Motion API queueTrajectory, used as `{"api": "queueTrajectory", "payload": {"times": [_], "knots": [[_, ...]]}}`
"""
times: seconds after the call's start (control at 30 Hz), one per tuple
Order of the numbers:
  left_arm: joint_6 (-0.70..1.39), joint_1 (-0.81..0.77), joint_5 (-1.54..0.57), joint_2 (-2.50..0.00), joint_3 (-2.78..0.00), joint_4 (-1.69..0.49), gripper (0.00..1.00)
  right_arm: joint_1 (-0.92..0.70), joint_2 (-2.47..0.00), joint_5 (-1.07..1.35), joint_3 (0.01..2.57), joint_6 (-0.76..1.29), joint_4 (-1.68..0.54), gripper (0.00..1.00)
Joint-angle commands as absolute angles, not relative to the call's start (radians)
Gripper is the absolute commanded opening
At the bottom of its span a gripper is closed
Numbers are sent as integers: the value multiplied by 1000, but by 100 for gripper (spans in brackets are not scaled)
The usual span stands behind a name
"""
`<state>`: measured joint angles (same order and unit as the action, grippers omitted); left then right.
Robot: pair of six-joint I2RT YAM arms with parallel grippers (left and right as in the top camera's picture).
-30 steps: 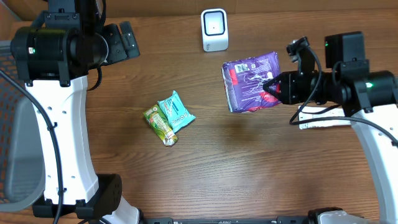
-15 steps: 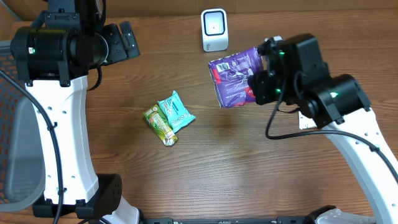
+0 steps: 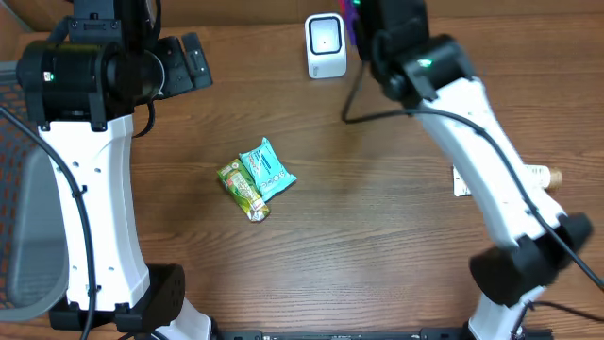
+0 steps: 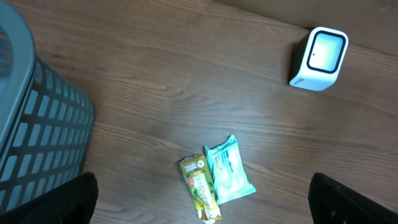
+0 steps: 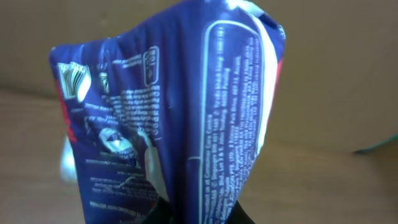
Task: Scan the item barcode
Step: 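Lift the purple bag and hold it up to the white scanner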
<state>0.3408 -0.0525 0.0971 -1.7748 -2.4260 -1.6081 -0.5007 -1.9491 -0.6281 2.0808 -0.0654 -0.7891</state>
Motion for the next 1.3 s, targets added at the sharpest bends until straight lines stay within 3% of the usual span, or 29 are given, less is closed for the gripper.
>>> {"api": "queueTrajectory", "payload": {"times": [0.0,0.13,0.33,0.5,1.27], "knots": [[352,-54,92,-1773,-2424,-1608,100,-509,-2016,-855,2106,-311,-632,6],[352,-54,92,-1773,-2424,-1608,100,-511,-2131,-901,2105,-656,-383,4],[352,-53,92,-1773,-2424,-1608,100,-518,-2249,-874,2102,-867,-119,4],[352,-53,92,-1773,-2424,-1608,100,-518,-2322,-840,2100,-1053,-57,4],[352,-53,92,-1773,-2424,-1608,100,-524,-2487,-844,2094,-1082,-1,4]]}}
